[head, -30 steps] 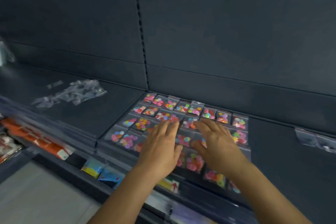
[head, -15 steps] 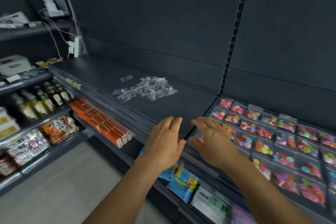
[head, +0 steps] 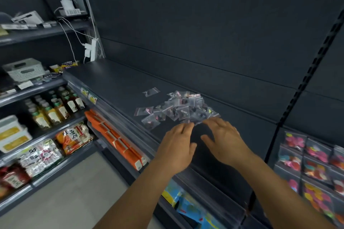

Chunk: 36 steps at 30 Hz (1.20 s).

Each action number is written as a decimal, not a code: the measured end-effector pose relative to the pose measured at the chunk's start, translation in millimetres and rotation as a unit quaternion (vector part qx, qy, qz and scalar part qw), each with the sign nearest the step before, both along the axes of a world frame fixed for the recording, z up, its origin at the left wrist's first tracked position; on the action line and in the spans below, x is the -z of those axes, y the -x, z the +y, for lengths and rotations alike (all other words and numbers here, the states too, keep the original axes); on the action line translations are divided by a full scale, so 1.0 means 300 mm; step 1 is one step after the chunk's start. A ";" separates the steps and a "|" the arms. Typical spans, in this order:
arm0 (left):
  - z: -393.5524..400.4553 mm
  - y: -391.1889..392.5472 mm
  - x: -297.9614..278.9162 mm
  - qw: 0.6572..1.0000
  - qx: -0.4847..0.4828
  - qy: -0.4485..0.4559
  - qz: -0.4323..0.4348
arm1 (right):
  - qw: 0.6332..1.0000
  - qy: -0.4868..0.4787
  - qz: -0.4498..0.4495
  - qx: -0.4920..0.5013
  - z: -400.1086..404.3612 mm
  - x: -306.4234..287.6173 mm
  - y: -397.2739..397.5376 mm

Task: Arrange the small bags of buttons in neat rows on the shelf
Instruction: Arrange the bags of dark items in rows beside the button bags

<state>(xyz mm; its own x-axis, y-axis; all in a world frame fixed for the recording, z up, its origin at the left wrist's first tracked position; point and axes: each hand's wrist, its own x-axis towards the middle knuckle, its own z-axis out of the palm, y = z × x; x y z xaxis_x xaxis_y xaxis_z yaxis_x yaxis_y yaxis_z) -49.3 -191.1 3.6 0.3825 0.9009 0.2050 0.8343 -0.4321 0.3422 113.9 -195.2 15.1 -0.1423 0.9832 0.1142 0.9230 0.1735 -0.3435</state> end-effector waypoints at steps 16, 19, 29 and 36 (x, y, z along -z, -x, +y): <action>0.310 0.015 0.087 0.998 0.043 -0.001 -0.035 | 0.996 0.043 0.024 0.069 0.237 0.085 -0.032; 0.313 0.018 0.090 0.997 0.042 0.019 -0.054 | 0.988 0.025 0.050 0.146 0.216 0.081 -0.015; 0.368 0.039 0.096 0.986 0.032 0.120 -0.108 | 0.919 0.083 0.086 0.375 0.259 0.085 0.074; 0.389 0.073 0.086 0.964 0.069 0.172 -0.189 | 0.884 -0.029 0.273 0.378 0.206 0.079 0.084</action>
